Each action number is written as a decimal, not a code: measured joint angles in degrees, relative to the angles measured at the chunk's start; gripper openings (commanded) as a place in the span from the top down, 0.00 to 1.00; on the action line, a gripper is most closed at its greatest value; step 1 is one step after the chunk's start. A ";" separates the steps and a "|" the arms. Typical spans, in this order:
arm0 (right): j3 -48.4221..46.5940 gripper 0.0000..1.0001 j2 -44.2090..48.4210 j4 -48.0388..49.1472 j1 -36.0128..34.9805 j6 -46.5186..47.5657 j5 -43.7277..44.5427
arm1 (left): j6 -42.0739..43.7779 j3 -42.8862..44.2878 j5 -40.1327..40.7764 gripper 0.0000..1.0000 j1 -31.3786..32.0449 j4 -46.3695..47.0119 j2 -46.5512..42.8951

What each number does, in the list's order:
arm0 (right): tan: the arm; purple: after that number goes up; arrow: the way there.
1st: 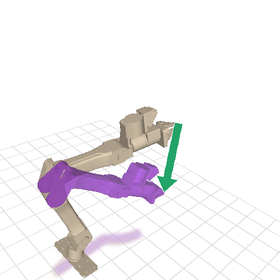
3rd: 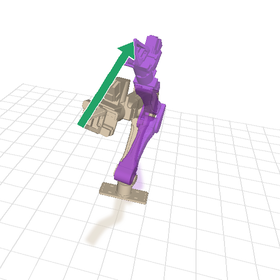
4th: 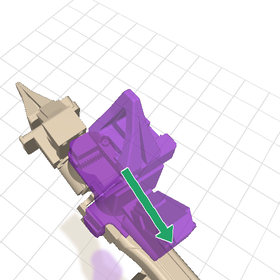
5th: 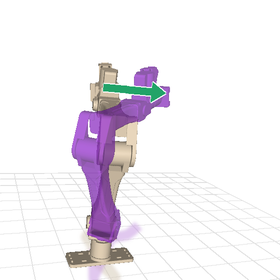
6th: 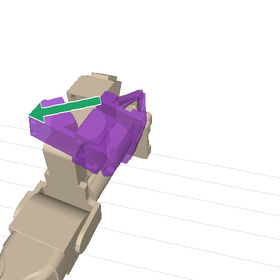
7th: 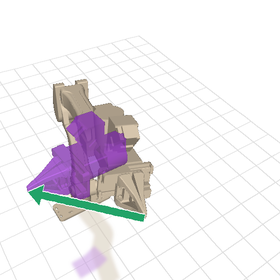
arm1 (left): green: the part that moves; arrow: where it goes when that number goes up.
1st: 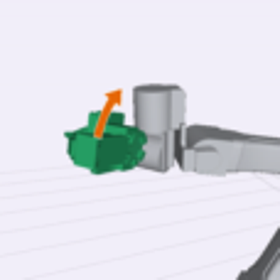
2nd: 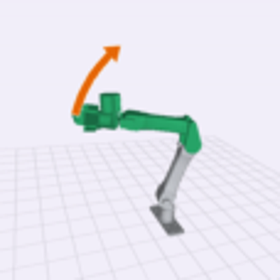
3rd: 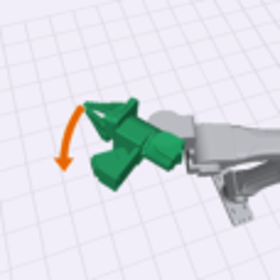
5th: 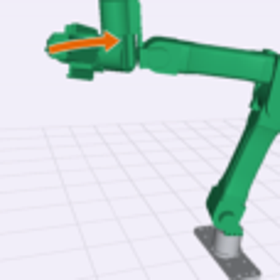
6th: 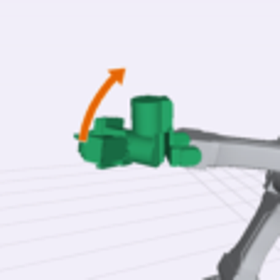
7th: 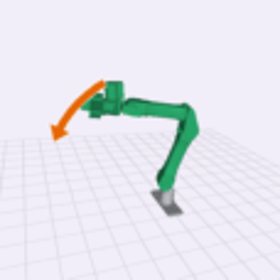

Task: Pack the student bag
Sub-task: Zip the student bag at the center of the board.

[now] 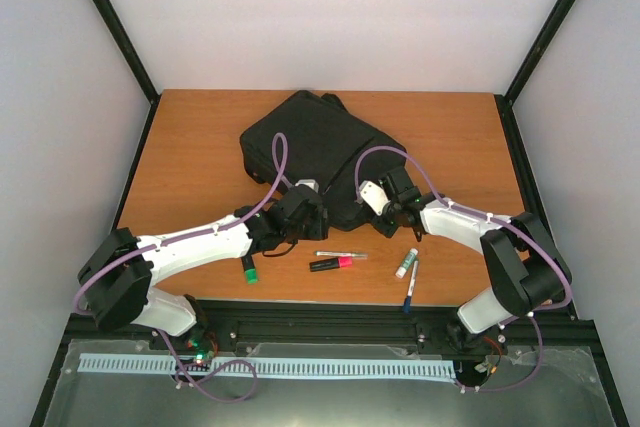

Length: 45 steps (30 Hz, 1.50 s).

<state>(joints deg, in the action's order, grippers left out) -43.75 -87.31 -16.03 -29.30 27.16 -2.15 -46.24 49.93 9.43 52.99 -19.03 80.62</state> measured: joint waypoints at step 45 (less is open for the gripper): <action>0.04 0.97 0.26 -2.78 0.00 3.50 0.76 | -0.02 -1.38 -0.26 0.38 0.00 1.49 0.00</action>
<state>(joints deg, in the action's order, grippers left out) -43.70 -87.05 -18.81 -29.30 30.65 -1.39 -46.26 48.56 9.17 52.99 -17.54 80.62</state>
